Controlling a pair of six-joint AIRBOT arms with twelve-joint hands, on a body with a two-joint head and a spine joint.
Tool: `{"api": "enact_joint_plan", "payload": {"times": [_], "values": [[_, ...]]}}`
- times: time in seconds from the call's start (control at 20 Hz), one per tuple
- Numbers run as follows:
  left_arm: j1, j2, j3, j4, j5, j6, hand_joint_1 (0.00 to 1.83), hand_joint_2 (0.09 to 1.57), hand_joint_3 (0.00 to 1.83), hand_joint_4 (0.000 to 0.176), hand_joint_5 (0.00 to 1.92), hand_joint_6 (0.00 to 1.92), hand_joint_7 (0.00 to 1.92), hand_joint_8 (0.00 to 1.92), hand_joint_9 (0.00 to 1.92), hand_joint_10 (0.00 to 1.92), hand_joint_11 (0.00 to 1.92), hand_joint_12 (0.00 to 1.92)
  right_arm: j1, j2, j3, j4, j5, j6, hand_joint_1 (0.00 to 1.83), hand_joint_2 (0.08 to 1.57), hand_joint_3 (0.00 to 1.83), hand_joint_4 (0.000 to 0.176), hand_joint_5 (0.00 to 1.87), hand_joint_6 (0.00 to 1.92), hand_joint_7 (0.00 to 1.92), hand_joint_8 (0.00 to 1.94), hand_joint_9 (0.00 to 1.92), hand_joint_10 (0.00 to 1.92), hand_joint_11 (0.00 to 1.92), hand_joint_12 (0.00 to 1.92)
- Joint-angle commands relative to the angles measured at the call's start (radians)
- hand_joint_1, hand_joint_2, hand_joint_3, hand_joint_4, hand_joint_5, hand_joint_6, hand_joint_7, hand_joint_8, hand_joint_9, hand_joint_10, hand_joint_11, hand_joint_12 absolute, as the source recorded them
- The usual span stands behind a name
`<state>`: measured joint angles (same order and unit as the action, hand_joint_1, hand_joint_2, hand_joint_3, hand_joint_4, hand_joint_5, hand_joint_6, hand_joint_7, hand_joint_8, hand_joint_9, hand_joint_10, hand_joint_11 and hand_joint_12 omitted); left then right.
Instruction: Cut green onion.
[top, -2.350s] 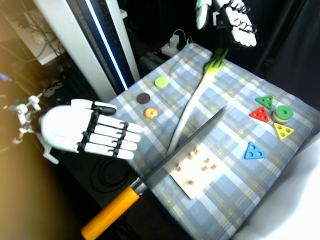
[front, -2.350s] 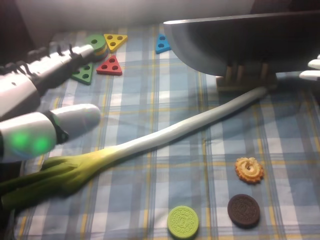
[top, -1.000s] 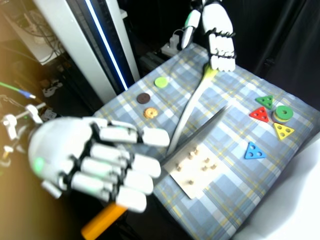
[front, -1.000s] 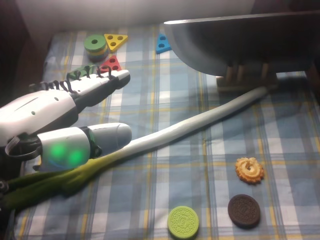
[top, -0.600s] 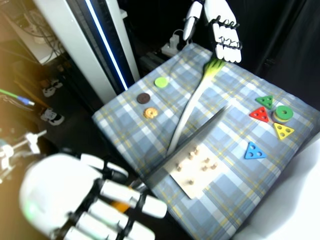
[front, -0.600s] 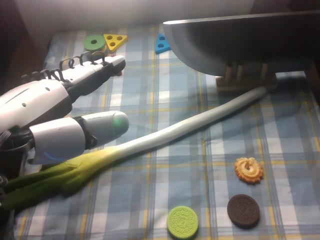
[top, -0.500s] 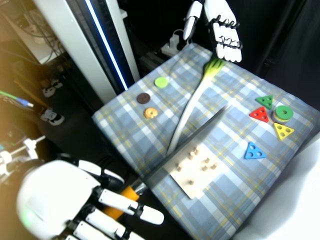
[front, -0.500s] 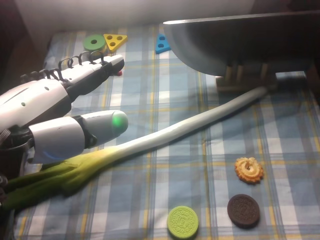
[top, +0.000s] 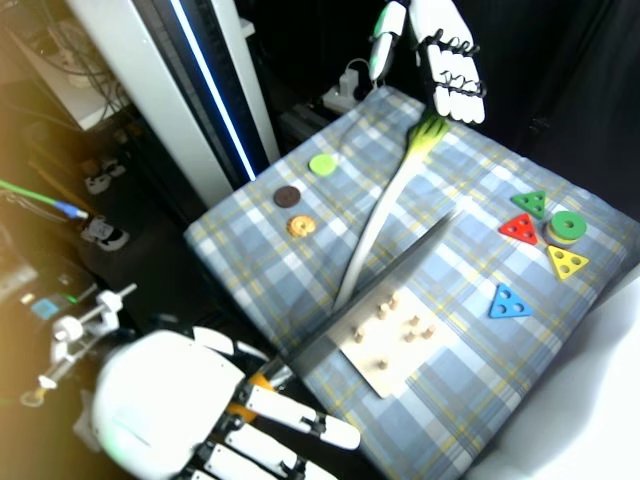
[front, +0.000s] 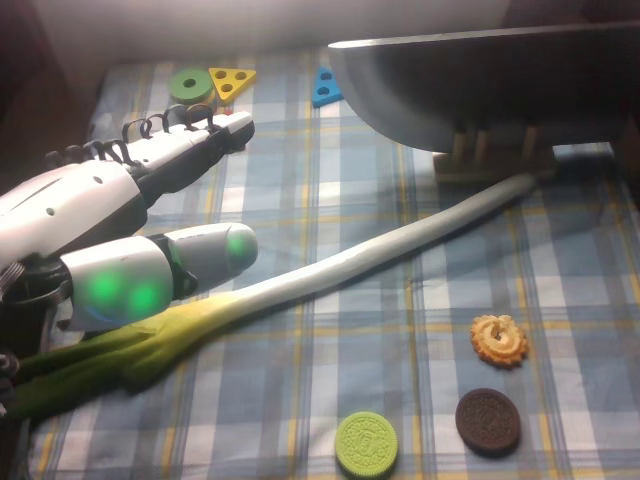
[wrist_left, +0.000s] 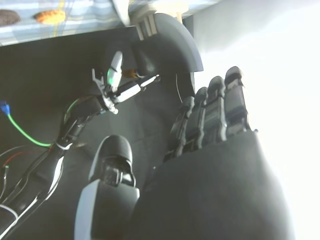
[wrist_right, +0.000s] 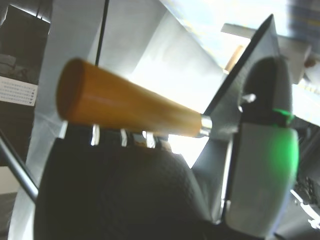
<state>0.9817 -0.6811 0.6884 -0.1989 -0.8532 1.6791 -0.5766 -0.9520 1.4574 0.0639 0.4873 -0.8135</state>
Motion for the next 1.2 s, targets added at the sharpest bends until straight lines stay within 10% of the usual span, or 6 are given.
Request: {"api": "enact_joint_plan", "payload": {"times": [0.0, 0.55, 0.65, 0.75, 0.95, 1.15], "values": [[-0.006, 0.002, -0.002, 0.007, -0.121, -0.005, 0.0, 1.29, 0.02, 0.0, 0.0, 0.0, 0.0, 0.0, 0.0, 0.0, 0.0, 0.0, 0.015, 0.004, 0.011, 0.014, 0.093, -0.004, 0.96, 0.91, 0.0, 0.084, 0.15, 0.01, 0.22, 0.01, 0.07, 0.01, 0.0, 0.0], [0.0, 0.0, -0.002, 0.006, -0.116, -0.008, 0.0, 1.29, 0.01, 0.0, 0.0, 0.0, 0.0, 0.0, 0.0, 0.0, 0.0, 0.0, 0.059, -0.038, 0.021, -0.005, 0.098, -0.006, 0.95, 1.06, 0.0, 0.0, 0.82, 0.01, 0.83, 0.02, 0.79, 0.04, 0.39, 0.97], [0.0, 0.0, -0.002, 0.006, -0.114, -0.009, 0.0, 1.3, 0.01, 0.0, 0.0, 0.0, 0.0, 0.0, 0.0, 0.0, 0.0, 0.0, 0.062, -0.04, 0.02, -0.005, 0.102, -0.006, 1.19, 1.19, 0.0, 0.0, 0.81, 1.06, 0.86, 1.35, 0.96, 0.68, 0.63, 1.47], [0.001, -0.001, -0.002, 0.005, -0.113, -0.01, 0.0, 1.31, 0.01, 0.0, 0.0, 0.0, 0.0, 0.0, 0.0, 0.0, 0.0, 0.0, 0.063, -0.042, 0.019, -0.005, 0.109, -0.006, 0.94, 1.27, 0.01, 0.052, 0.71, 1.39, 1.03, 0.31, 1.08, 0.37, 0.74, 1.02], [0.001, -0.002, -0.001, 0.003, -0.111, -0.01, 0.0, 1.31, 0.01, 0.0, 0.0, 0.0, 0.0, 0.0, 0.0, 0.0, 0.0, 0.0, 0.064, -0.042, 0.014, -0.005, 0.12, -0.006, 0.69, 1.4, 0.01, 0.0, 0.68, 1.08, 1.24, 0.11, 1.21, 0.36, 0.9, 1.05], [0.001, -0.005, 0.001, 0.003, -0.107, -0.01, 0.0, 1.32, 0.01, 0.0, 0.0, 0.0, 0.0, 0.0, 0.0, 0.0, 0.0, 0.0, 0.066, -0.042, 0.01, -0.005, 0.124, -0.025, 0.14, 1.52, 0.01, 0.057, 0.45, 1.89, 0.82, 1.91, 0.97, 1.9, 0.94, 1.91]]}}
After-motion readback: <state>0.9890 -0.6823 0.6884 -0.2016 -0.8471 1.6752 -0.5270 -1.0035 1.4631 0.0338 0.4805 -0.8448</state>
